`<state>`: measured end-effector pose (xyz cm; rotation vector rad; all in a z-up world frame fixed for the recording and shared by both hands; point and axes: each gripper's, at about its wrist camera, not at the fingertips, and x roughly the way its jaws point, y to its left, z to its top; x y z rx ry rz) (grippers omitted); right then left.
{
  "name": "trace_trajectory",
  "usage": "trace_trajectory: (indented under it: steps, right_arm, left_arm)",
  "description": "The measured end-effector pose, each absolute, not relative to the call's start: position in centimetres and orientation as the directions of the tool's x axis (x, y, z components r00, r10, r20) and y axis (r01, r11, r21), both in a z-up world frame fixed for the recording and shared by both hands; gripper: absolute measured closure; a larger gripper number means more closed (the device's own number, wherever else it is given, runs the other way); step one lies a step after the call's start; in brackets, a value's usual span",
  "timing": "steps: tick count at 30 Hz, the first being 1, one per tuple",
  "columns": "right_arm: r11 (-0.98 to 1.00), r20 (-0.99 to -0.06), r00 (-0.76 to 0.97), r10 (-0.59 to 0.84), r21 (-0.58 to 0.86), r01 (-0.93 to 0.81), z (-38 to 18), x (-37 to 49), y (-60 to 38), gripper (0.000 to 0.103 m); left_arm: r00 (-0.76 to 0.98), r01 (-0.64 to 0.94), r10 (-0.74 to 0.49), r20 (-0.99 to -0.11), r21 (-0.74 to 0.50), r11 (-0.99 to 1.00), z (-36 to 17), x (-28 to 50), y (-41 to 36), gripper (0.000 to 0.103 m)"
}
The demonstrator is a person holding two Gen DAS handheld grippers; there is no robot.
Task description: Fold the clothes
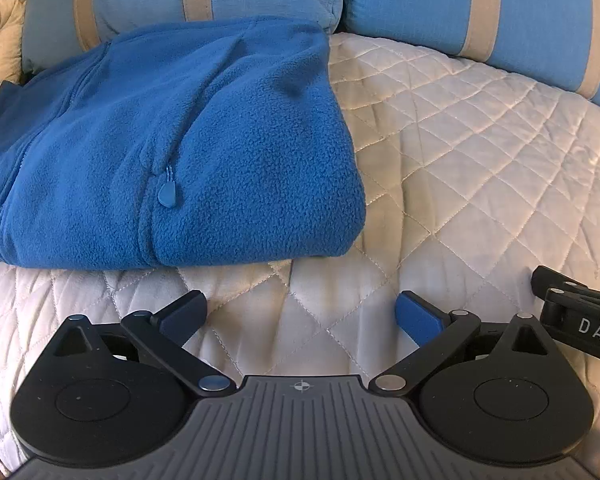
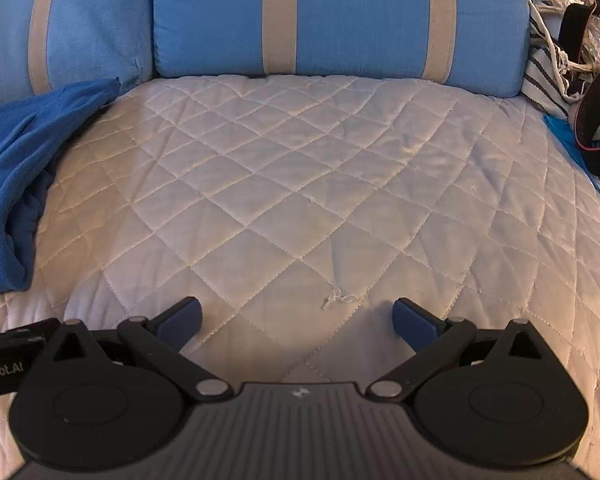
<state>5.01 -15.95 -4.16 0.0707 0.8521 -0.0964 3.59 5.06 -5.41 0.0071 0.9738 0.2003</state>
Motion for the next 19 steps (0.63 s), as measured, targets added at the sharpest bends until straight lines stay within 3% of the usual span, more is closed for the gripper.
trace_trajectory:
  steps: [19]
  right_arm:
    - [0.991,-0.754,0.654,-0.068,0.022,0.129,-4.24,4.77,-15.83,0.000]
  left_arm:
    - [0.549,-0.174,0.176,-0.817,0.094,0.980,-5.51,3.70,4.85,0.000]
